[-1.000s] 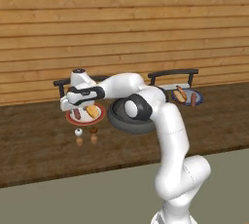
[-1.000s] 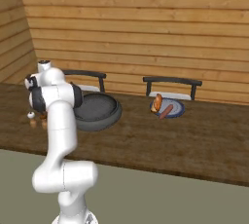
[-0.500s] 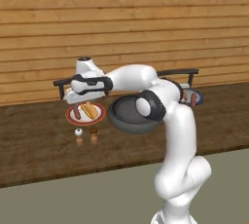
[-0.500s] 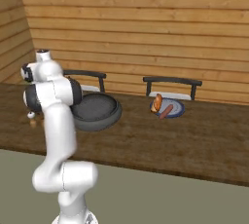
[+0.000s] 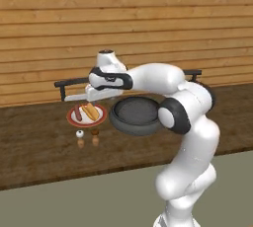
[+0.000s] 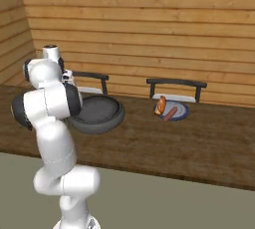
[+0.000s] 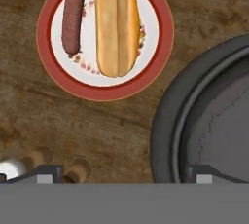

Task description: Place one bun and one sausage from the bowl on each plate.

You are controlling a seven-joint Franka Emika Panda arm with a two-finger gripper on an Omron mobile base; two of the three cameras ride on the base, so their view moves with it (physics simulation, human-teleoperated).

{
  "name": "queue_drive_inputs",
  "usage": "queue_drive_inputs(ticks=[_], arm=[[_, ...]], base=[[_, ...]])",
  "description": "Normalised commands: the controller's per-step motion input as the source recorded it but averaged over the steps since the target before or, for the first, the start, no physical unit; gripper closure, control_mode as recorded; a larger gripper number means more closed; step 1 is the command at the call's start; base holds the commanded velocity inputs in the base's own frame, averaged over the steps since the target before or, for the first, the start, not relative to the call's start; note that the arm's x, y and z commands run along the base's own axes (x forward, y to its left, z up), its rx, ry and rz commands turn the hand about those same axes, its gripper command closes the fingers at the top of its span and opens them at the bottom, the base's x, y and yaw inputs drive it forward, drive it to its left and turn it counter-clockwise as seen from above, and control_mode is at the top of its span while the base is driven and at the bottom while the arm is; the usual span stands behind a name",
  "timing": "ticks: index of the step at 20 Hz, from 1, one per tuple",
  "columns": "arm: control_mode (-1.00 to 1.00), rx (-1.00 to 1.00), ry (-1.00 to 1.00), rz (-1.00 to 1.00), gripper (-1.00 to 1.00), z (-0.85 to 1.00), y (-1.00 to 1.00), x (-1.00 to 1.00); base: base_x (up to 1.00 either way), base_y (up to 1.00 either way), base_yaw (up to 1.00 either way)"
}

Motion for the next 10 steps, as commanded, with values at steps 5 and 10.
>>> queue_drive_inputs(ticks=[5,10], arm=[[-1.00,0.01,0.00,0.00,-1.00,0.62,-0.99,-0.57],[-1.00,0.00,0.00,0.00,-1.00,0.64,-0.98,-0.70]], base=[[0.00,0.00,0.00],[0.00,0.00,0.00]])
